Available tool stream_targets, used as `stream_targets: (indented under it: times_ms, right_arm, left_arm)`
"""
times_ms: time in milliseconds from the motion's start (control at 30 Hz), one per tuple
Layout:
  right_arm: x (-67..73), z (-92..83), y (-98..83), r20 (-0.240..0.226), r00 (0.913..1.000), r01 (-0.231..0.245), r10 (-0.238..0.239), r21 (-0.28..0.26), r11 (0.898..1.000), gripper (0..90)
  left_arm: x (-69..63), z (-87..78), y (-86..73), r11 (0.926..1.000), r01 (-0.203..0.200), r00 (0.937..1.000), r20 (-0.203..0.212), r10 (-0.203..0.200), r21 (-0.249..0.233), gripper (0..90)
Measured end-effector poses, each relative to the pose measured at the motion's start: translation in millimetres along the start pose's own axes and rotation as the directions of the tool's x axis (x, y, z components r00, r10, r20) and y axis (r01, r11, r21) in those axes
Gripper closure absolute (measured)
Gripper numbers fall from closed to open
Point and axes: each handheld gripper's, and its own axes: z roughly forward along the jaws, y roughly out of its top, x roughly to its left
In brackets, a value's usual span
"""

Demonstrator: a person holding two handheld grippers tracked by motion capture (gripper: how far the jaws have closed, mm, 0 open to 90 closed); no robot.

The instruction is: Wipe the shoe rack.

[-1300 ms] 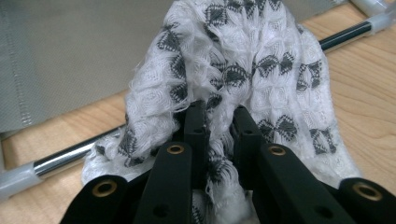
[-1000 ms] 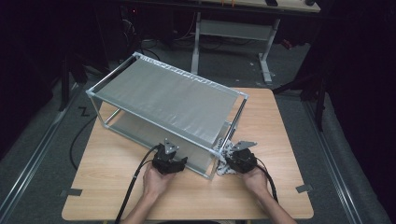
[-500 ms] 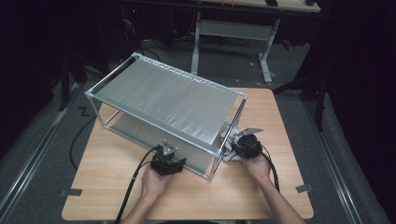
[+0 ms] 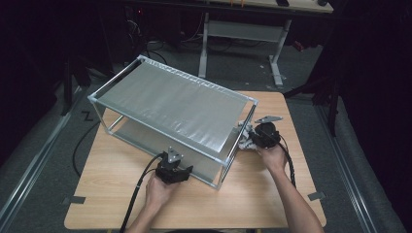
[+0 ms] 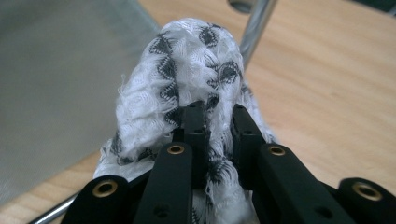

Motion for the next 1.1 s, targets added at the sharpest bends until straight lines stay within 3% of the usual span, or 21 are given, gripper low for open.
stream_targets:
  times_ms: [233,533,633,800,1100]
  right_arm:
    - [-8.7,-19.0,17.7,0.034,0.9994,0.009,-0.007,-0.062,0.998,80.5]
    - [-10.1,-55.2,42.3,0.081,0.9959,0.053,-0.040,-0.161,0.985,80.5]
    - [-9.7,-58.7,44.2,0.089,0.9947,0.065,-0.051,-0.164,0.984,80.5]
    - [-12.0,-51.6,39.9,0.081,0.9963,0.041,-0.028,-0.155,0.987,80.5]
    - [-11.9,-13.0,19.9,0.055,0.9985,-0.003,0.007,-0.082,0.997,80.5]
  left_arm:
    - [0.1,-0.7,-0.9,1.0000,-0.003,1.0000,0.004,0.003,-0.002,38.9]
    - [-0.3,-0.9,-1.5,1.0000,-0.004,1.0000,0.002,0.004,-0.006,39.0]
    - [-0.3,-1.0,-1.6,1.0000,-0.005,1.0000,0.003,0.005,-0.006,39.0]
    - [-0.4,-1.0,-1.8,1.0000,-0.004,1.0000,0.003,0.004,-0.007,39.0]
    - [-0.6,-0.9,-1.9,1.0000,-0.003,1.0000,0.002,0.003,-0.009,39.0]
